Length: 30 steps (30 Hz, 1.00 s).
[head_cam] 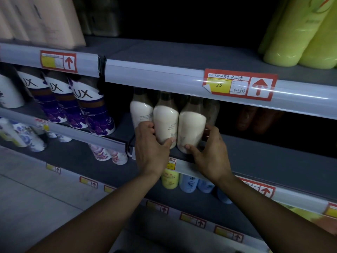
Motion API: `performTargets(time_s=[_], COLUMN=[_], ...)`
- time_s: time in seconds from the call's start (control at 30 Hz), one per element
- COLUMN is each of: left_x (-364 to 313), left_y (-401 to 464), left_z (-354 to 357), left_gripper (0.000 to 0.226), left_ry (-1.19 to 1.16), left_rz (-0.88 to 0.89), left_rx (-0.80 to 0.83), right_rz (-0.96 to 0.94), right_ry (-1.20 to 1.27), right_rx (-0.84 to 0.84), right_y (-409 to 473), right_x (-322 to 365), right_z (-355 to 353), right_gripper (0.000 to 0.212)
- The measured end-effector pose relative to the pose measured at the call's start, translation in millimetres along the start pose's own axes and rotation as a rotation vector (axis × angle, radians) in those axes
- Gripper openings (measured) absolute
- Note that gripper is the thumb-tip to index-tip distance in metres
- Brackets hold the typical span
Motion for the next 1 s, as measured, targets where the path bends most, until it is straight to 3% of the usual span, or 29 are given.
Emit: performTargets(time_s=[0.3,0.4,0.53,0.77,1.0], left_x=[1.7,5.3,3.7,-11.3,-63.9], left_y=[0.9,1.7,-2.7,-26.6,-63.9], left_z=[1.3,2.4,0.5,-9.7,-39.9], left_gripper=[0.066,0.065,0.058,0.036,0.04], left_ry=[-0.007,-0.014,-0.016,-0.002,-0.09], left_rz=[0.002,-0.003,0.019,0.061,0.213], left_rx=[-0.004,-0.003,0.0,0.045,0.008], right_rz=[-0.011,0.008,-0.02,-0.069,-0.119], right_ry=[-0.007,-0.008,-0.046,-0.125,-0.05], right_rx=[-0.017,-0.068,-0.059,0.03,0.025], right_y=[-4.0,-3.9,-5.0,-15.2,-38.0], right_x=[-0.5,-0.9,-0.3,2.7,38.6], right_z=[3.0,-2.0,-4.3,-11.9,-57.0], right_gripper=[0.079,0.067,0.059,0.063,0.022])
Point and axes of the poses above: each hand's wrist, its own y-axis towards the middle knuckle, its own z-axis out of the palm, x = y × z, the point moved 8 cm from there along y, towards the middle knuckle, and after that the axes turned 14 degrees about y, right-handed, at the moved point
